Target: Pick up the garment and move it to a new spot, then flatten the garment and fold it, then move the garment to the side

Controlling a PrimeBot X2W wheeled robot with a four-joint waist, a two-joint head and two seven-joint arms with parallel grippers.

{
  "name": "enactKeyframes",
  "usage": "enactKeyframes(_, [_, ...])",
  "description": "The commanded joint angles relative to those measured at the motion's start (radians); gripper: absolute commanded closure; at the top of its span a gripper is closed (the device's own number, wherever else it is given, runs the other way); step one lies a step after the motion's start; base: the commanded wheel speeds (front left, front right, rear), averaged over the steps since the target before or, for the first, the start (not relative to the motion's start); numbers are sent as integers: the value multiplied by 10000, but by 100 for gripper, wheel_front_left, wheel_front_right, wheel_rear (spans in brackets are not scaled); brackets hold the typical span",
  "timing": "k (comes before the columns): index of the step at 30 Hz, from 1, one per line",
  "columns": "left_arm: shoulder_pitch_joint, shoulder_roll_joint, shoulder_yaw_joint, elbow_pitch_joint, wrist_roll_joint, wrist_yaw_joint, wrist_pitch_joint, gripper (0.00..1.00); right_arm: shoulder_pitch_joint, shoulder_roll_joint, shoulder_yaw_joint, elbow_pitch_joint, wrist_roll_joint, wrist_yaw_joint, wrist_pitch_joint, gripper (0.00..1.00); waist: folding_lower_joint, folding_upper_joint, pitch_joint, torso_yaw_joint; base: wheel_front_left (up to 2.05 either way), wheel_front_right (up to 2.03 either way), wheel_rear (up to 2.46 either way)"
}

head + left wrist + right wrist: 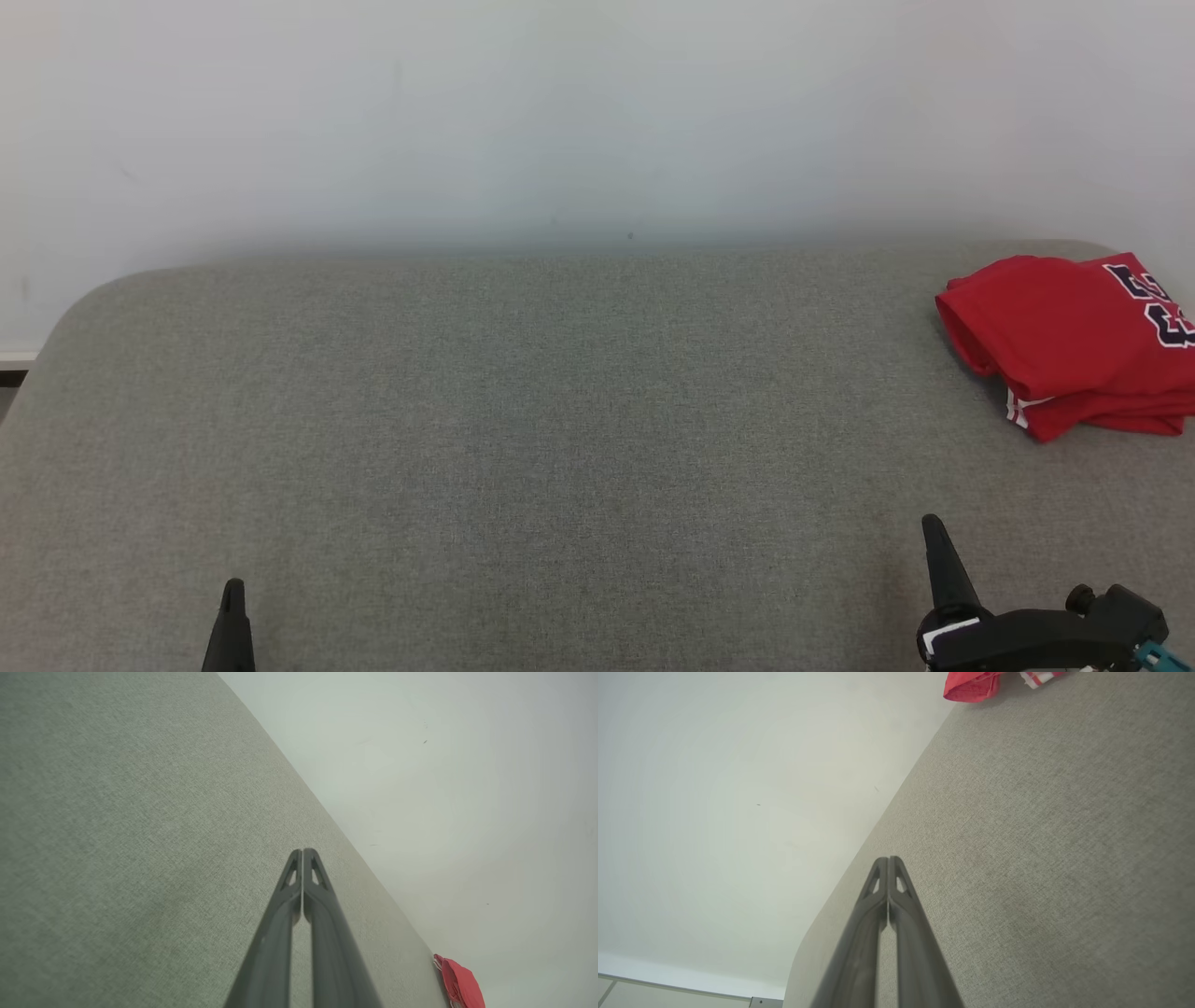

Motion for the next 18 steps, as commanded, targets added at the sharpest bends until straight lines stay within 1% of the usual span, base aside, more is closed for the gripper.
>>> enactKeyframes(1, [-248,6,2,-64,-238,-18,71,100,-198,30,-41,-133,253,-9,59,100,-1,0,4,2,0,0,0])
enactKeyframes(18, [-555,-48,-31,24,-2098,-47,530,100,-375,111,-153,-184,2007,-12,516,100,-1,0,72,29,0,0,0])
